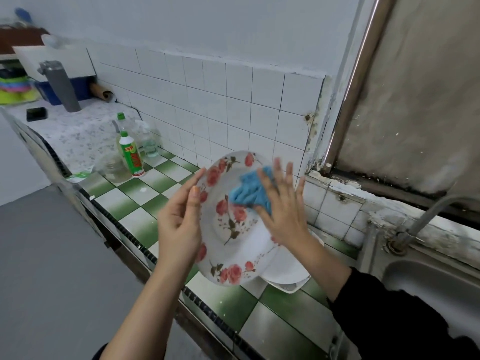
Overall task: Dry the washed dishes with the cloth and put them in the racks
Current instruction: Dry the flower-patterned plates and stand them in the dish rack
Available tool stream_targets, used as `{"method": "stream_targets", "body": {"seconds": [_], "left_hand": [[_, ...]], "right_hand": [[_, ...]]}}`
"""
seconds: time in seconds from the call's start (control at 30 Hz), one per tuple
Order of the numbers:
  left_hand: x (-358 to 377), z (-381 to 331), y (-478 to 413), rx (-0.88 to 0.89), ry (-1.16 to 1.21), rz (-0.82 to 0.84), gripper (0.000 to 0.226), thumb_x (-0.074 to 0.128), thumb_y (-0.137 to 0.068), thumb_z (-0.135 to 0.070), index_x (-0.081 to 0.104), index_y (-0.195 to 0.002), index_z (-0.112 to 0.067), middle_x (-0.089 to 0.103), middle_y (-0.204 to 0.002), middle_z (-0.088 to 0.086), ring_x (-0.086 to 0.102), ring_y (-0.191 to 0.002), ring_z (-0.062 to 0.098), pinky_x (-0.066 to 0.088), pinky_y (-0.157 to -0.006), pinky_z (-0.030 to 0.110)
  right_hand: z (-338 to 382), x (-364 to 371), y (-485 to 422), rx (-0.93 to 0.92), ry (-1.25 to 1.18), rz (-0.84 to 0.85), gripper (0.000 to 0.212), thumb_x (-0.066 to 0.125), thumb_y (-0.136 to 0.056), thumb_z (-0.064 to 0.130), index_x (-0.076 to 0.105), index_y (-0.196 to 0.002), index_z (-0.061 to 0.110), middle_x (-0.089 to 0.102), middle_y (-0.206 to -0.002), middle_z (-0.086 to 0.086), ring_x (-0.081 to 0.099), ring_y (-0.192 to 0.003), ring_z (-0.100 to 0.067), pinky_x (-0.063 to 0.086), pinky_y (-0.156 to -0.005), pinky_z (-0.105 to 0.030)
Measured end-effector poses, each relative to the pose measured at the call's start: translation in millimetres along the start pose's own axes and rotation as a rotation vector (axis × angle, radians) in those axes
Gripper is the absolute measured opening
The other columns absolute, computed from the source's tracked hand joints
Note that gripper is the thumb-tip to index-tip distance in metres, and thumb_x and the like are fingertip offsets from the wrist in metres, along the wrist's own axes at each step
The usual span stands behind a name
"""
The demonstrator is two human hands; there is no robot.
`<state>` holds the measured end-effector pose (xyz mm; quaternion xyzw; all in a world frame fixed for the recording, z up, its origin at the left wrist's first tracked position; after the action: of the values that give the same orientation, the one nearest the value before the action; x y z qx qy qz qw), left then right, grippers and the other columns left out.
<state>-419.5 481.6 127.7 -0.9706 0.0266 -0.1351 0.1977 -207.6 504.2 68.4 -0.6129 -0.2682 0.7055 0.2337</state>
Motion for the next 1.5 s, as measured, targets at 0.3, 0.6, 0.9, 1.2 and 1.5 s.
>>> {"method": "stream_targets", "body": {"seconds": [0.3,0.6,0.9,1.2,1.5], "left_hand": [[7.7,-18.6,-14.1,0.089,-0.023,-0.009,0.030,0.044,-0.101,-0.009,0.058,-0.126,-0.017,0.071,-0.100,-0.023,0.066,-0.100,0.000,0.052,-0.083,0.015],[23.2,-6.3,13.6,0.020,-0.074,0.111,0.027,0.046,-0.101,-0.011,0.062,-0.119,-0.023,0.071,-0.110,-0.013,0.068,-0.102,0.006,0.053,-0.083,0.017],[17.7,-15.2,8.7,0.040,0.001,0.063,0.030,0.040,-0.102,-0.009,0.060,-0.121,-0.019,0.070,-0.115,-0.009,0.065,-0.111,0.008,0.051,-0.093,0.022],[2.0,-27.2,2.9,0.060,-0.036,-0.023,0.031,0.041,-0.103,-0.010,0.056,-0.128,-0.017,0.071,-0.099,-0.026,0.065,-0.100,-0.004,0.051,-0.081,0.013],[37.5,-18.8,16.4,0.006,-0.044,0.082,0.027,0.043,-0.101,-0.004,0.065,-0.115,-0.011,0.071,-0.100,-0.013,0.067,-0.091,-0.003,0.052,-0.078,0.017]], "right_hand": [[90.7,0.5,33.0,-0.224,-0.466,0.121,0.066,0.029,-0.102,0.045,0.000,-0.155,0.022,0.005,-0.163,0.004,-0.001,-0.151,-0.014,-0.001,-0.123,-0.041],[12.5,-13.9,6.4,0.375,-0.425,-0.240,0.072,0.023,-0.099,0.059,-0.001,-0.155,0.020,-0.003,-0.164,-0.007,-0.009,-0.151,-0.019,-0.002,-0.122,-0.051],[105.2,-18.6,32.9,-0.046,-0.705,0.009,0.060,0.033,-0.105,0.034,0.009,-0.156,0.014,0.005,-0.164,-0.008,0.002,-0.152,-0.023,0.008,-0.122,-0.050],[13.8,-9.6,40.4,0.242,-0.340,0.013,0.062,0.032,-0.099,0.042,0.006,-0.154,0.032,-0.005,-0.164,0.006,-0.015,-0.150,-0.011,0.002,-0.122,-0.052],[76.8,-59.8,-7.4,0.240,-0.757,-0.209,0.062,0.030,-0.103,0.045,0.007,-0.156,0.021,-0.003,-0.165,0.001,-0.008,-0.151,-0.015,-0.002,-0.123,-0.043]]}}
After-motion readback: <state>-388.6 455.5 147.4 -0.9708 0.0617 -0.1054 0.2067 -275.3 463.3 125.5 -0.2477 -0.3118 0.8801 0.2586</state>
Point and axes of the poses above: each hand's wrist, its own y-axis away from the middle knuckle, its own x-axis out of the palm, z = x × y, the point moved 5 cm from there along -y, towards the middle knuckle
